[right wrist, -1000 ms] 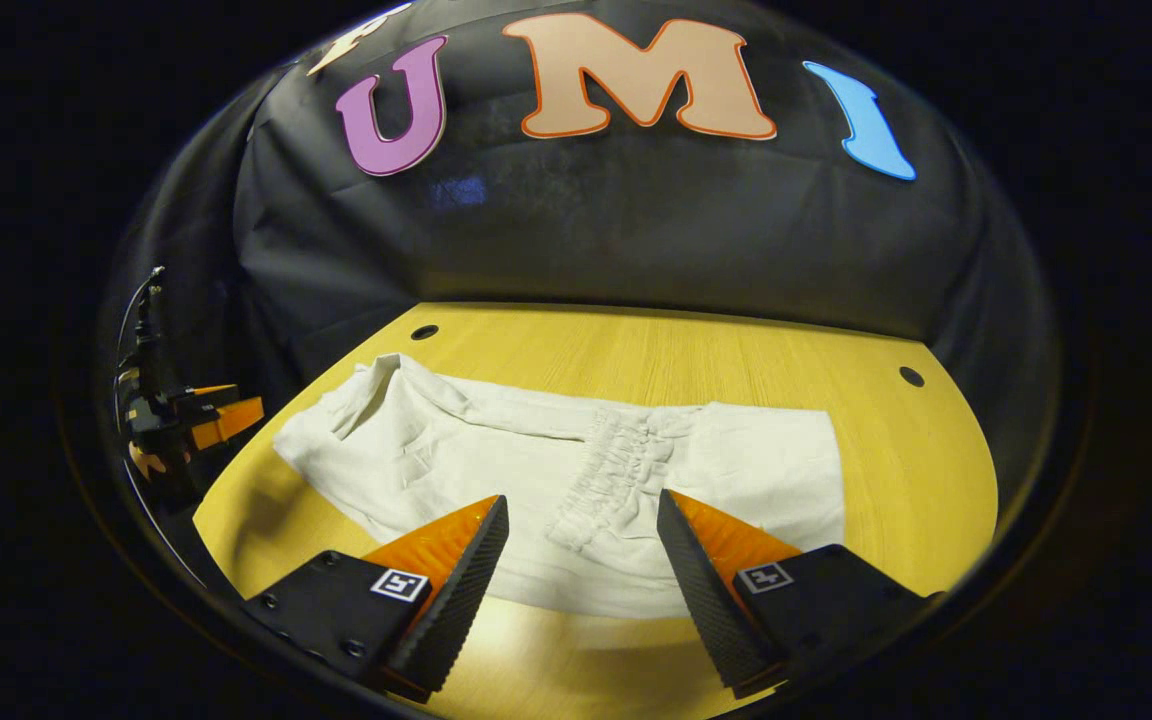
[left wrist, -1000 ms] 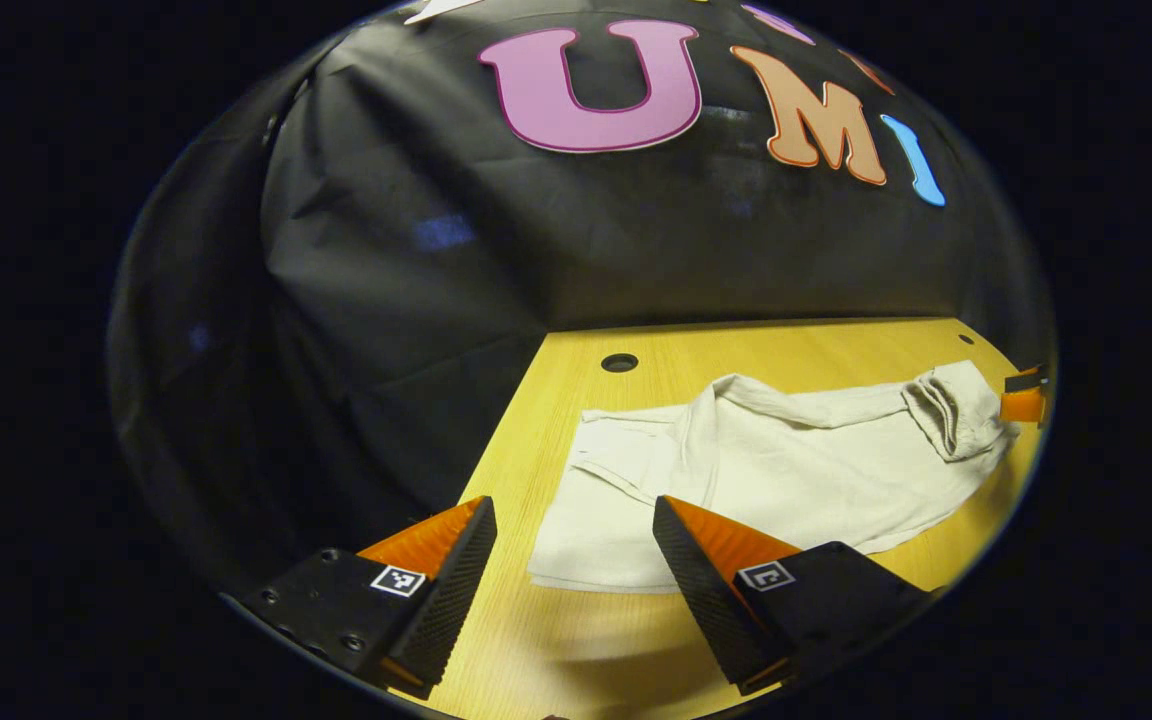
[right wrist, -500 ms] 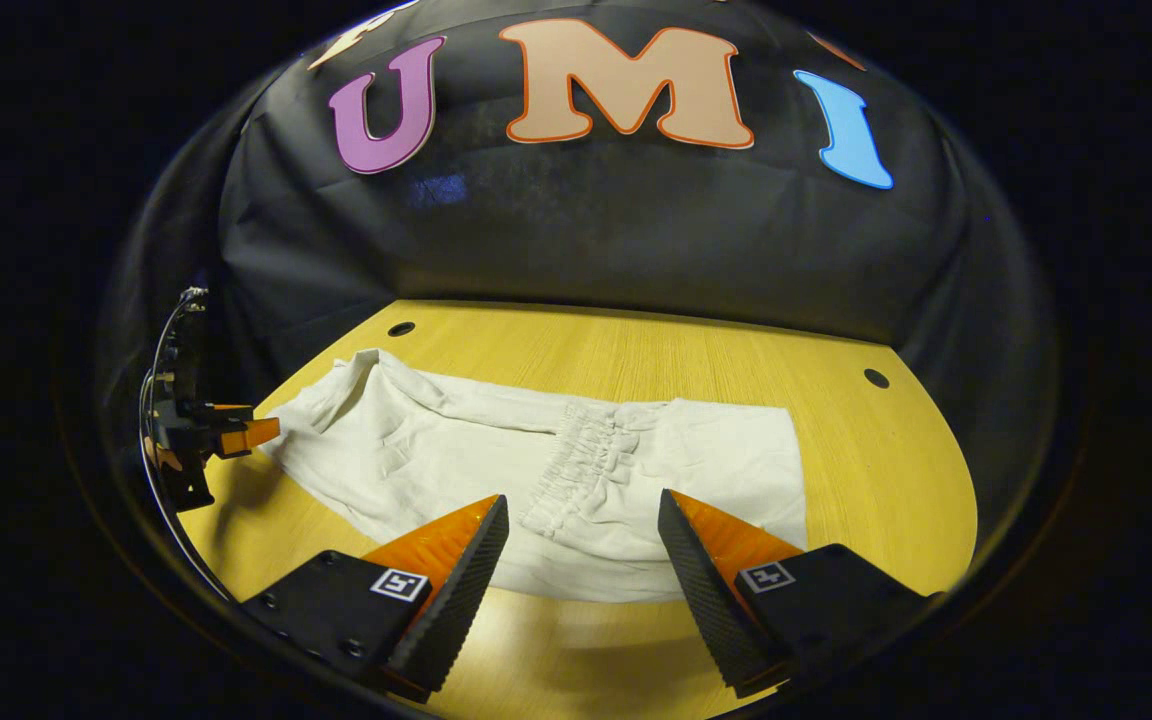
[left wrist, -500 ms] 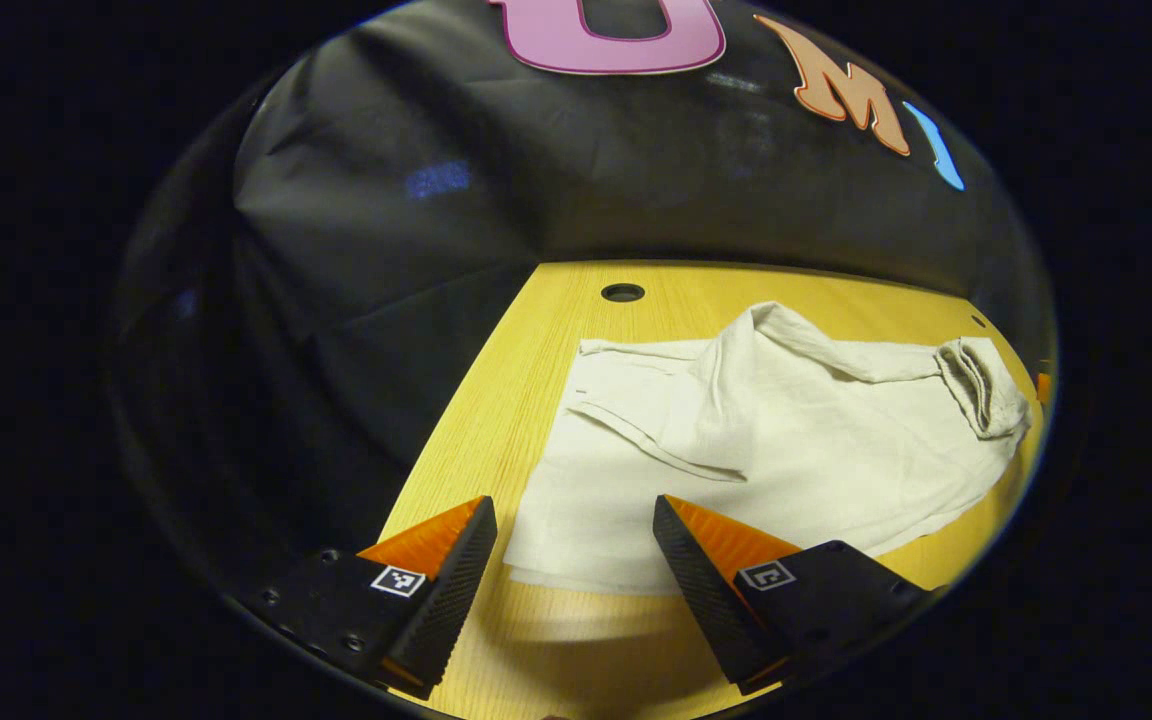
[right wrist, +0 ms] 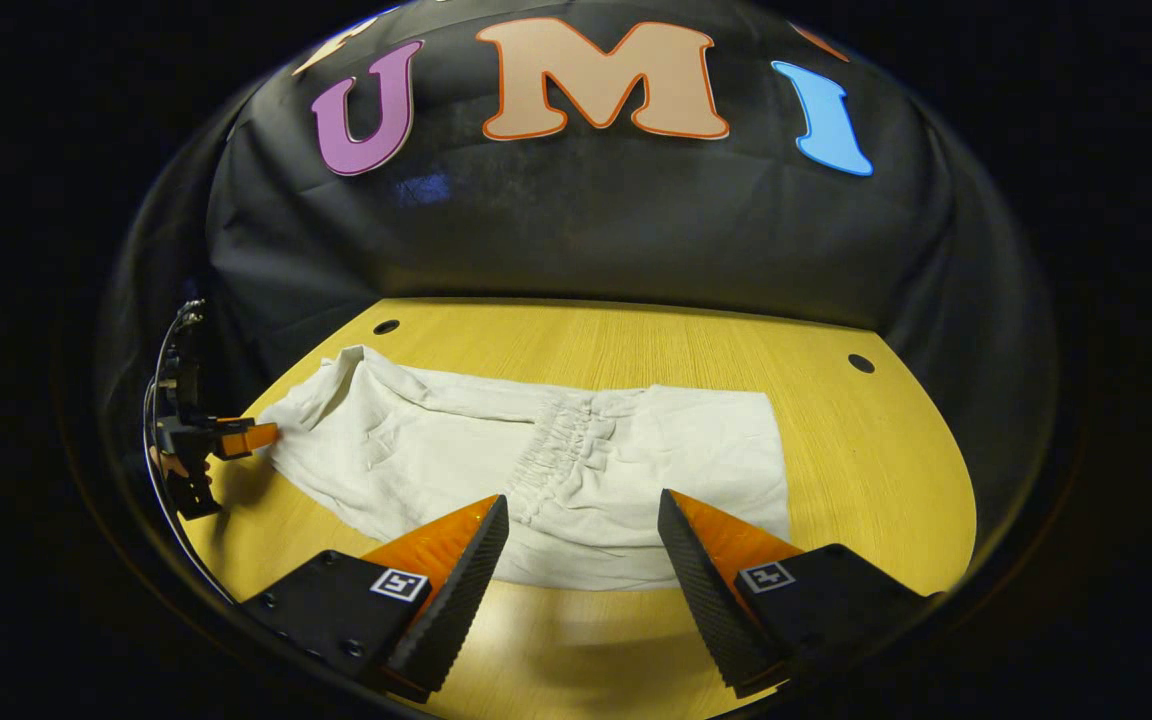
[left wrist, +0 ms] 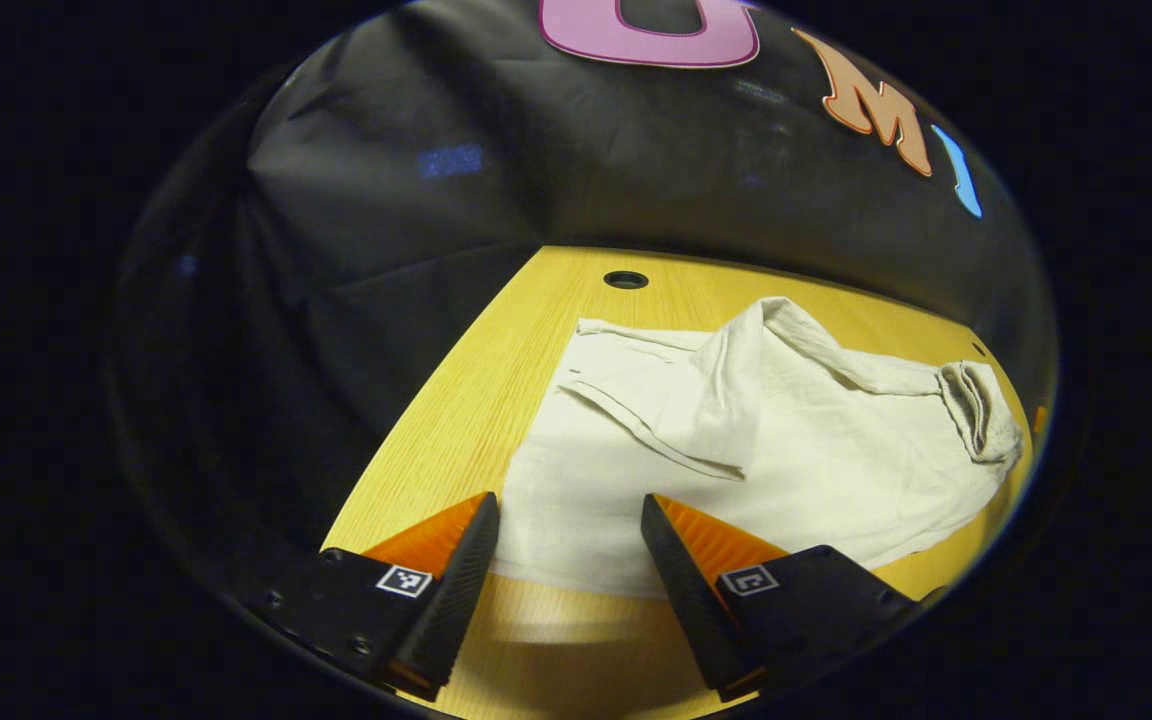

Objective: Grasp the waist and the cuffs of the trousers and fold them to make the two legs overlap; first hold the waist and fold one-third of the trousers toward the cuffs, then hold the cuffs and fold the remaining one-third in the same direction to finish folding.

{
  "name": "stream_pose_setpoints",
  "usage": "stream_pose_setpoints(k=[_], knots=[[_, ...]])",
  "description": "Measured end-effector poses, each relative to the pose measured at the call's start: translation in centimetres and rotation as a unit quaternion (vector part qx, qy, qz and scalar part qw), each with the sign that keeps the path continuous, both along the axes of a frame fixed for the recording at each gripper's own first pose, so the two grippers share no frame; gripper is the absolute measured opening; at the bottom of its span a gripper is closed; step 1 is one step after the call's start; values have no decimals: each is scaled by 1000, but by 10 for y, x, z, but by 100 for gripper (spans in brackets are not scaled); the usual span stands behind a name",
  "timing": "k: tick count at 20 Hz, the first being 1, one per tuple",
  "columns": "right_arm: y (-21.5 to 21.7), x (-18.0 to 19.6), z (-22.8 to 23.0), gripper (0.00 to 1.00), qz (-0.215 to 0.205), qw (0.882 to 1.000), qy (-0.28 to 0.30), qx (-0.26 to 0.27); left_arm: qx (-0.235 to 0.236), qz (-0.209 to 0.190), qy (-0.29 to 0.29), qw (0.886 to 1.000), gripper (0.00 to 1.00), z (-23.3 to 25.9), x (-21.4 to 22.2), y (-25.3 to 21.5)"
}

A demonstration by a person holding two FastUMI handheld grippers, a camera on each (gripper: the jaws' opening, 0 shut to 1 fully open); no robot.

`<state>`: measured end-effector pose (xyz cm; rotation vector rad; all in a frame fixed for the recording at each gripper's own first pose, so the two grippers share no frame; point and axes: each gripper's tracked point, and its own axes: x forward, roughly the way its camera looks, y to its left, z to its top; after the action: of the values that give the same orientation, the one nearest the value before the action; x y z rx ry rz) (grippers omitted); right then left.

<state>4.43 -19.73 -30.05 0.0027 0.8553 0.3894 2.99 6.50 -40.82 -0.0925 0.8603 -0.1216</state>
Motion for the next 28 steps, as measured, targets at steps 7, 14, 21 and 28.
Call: stream_pose_setpoints(k=[7, 14, 21, 28], knots=[[-5, 1, 2, 97, 11, 1000, -2, 7, -14, -31, 20, 999, 3, 2, 3, -27], [-37, 10, 11, 97, 2, 1000, -9, 16, -44, -12, -23, 999, 0, 58, 26, -52], [-71, 15, 17, 97, 0, 999, -15, 28, -55, -50, -95, 993, 0, 140, 52, -119], [-113, 19, 15, 92, -14, 999, -12, 36, -76, -70, -128, 986, 0, 188, 68, -182]])
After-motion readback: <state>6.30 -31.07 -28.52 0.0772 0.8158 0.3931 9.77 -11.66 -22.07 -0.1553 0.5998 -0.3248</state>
